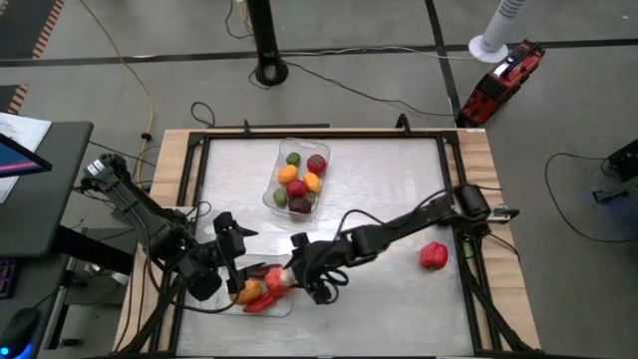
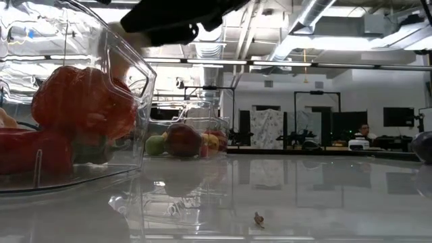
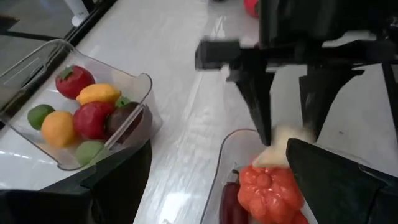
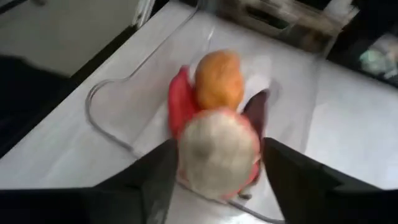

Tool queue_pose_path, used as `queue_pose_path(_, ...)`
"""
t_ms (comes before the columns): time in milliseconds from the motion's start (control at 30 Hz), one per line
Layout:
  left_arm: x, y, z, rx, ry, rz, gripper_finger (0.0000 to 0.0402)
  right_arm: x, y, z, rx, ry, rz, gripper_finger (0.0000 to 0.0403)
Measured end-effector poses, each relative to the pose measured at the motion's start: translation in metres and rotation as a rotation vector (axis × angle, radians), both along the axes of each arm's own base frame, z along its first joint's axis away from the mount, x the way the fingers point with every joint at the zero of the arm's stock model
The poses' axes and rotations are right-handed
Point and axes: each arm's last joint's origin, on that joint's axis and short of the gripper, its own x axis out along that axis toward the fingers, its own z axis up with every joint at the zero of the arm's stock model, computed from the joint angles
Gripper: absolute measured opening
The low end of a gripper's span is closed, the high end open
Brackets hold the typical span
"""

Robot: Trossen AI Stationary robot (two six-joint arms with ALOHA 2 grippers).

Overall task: Sort produce into baskets
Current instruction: Put the garlic into the bottom transparent bin, then put the bell pepper into the bottom transparent bin

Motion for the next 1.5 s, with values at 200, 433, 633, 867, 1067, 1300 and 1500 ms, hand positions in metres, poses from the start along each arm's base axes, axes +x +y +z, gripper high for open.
queue_pose_path(200,-0.001,0.000,0.000,0.012,0.008,-0.003,0.0359,-0.001,-0.007,0.003,0.024,0.177,-0.028,0.0338)
queue_pose_path(433,-0.001,0.000,-0.001,-0.018,0.016,0.008,0.0359,-0.071,0.004,0.018,-0.099,0.599,-0.207,0.0351)
queue_pose_path(633,-0.001,0.000,-0.001,-0.026,0.023,0.002,0.0359,-0.148,0.027,0.012,-0.145,0.842,-0.360,0.0327)
queue_pose_path(867,-0.001,0.000,-0.002,-0.041,0.025,0.004,0.0359,-0.220,0.024,-0.005,-0.187,0.968,-0.598,0.0344)
queue_pose_path(1067,-0.001,0.000,-0.002,-0.059,0.032,0.002,0.0359,-0.247,0.022,-0.009,-0.153,1.102,-0.644,0.0390)
queue_pose_path(1300,-0.001,0.000,-0.002,-0.059,0.033,0.000,0.0359,-0.260,0.031,-0.020,-0.361,1.179,-0.590,0.0391)
queue_pose_path(1500,-0.002,-0.001,-0.002,-0.065,0.037,-0.002,0.0359,-0.273,0.045,-0.034,-0.600,1.216,-0.485,0.0379)
